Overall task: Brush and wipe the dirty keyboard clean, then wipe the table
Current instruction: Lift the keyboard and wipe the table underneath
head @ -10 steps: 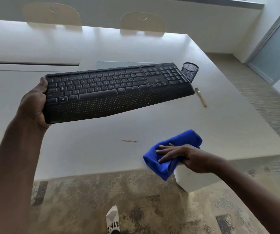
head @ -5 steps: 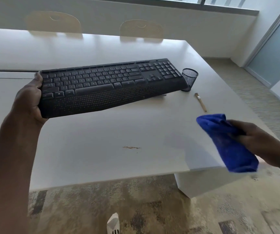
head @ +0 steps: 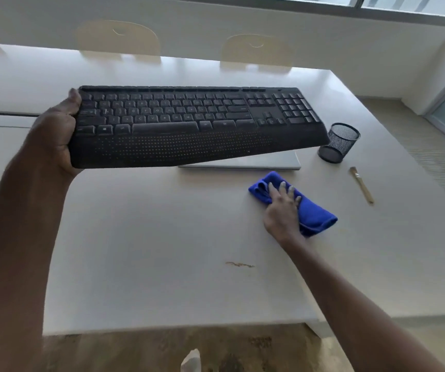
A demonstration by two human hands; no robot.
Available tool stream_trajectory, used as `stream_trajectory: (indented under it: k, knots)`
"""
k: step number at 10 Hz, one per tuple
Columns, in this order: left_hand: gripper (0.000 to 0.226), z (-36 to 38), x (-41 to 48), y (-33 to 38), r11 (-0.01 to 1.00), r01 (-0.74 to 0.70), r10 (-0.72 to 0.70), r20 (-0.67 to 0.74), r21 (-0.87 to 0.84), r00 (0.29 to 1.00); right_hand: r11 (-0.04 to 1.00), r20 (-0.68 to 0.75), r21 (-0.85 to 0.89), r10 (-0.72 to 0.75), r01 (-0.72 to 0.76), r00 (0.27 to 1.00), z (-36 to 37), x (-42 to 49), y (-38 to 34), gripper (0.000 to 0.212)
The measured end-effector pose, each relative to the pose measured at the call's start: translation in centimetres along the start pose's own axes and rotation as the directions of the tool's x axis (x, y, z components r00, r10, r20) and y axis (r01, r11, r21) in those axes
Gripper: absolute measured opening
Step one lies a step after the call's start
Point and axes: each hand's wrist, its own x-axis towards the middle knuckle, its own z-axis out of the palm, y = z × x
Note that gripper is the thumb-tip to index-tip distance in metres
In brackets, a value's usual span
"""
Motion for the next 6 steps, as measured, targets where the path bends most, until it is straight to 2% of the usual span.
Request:
stream_trajectory:
  k: [1, 2, 3, 4, 5, 6]
  knots:
    - [0.047, 4.3, -3.5, 2.6, 0.998, 0.010, -0.018, -0.139, -0.054, 0.990, 0.989, 0.121, 0.039, -0.147, 0.143, 0.982, 2.2, -0.2, -8.0, 0.076]
    - [0.046, 4.5, -2.9, 2.4, 0.999, 0.042, -0.041, -0.148, -0.001, 0.988, 0.949, 0.169, 0.134, -0.305, 0.285, 0.937, 3.6, -0.5, -12.1, 0.077]
    - [0.048, 4.3, -2.7, 2.7, 1.000, 0.018, -0.018, -0.118, -0.002, 0.993, 0.834, 0.319, 0.324, -0.541, 0.447, 0.778, 3.5, 0.8, -14.9, 0.067]
    - [0.048, 4.2, -2.4, 2.5, 0.999, 0.016, -0.020, -0.129, -0.031, 0.991, 0.747, 0.494, 0.492, -0.662, 0.446, 0.564, 3.1, 1.0, -15.4, 0.067]
    - [0.045, 5.2, -3.3, 2.1, 1.000, 0.010, -0.013, -0.121, -0.020, 0.993, 0.720, 0.646, 0.604, -0.694, 0.343, 0.318, 1.8, 0.1, -12.9, 0.071]
    - [0.046, 5.4, -3.8, 1.5, 0.998, 0.032, -0.038, -0.103, -0.059, 0.994, 0.729, 0.688, 0.617, -0.683, 0.297, 0.245, 0.5, -0.9, -10.7, 0.072]
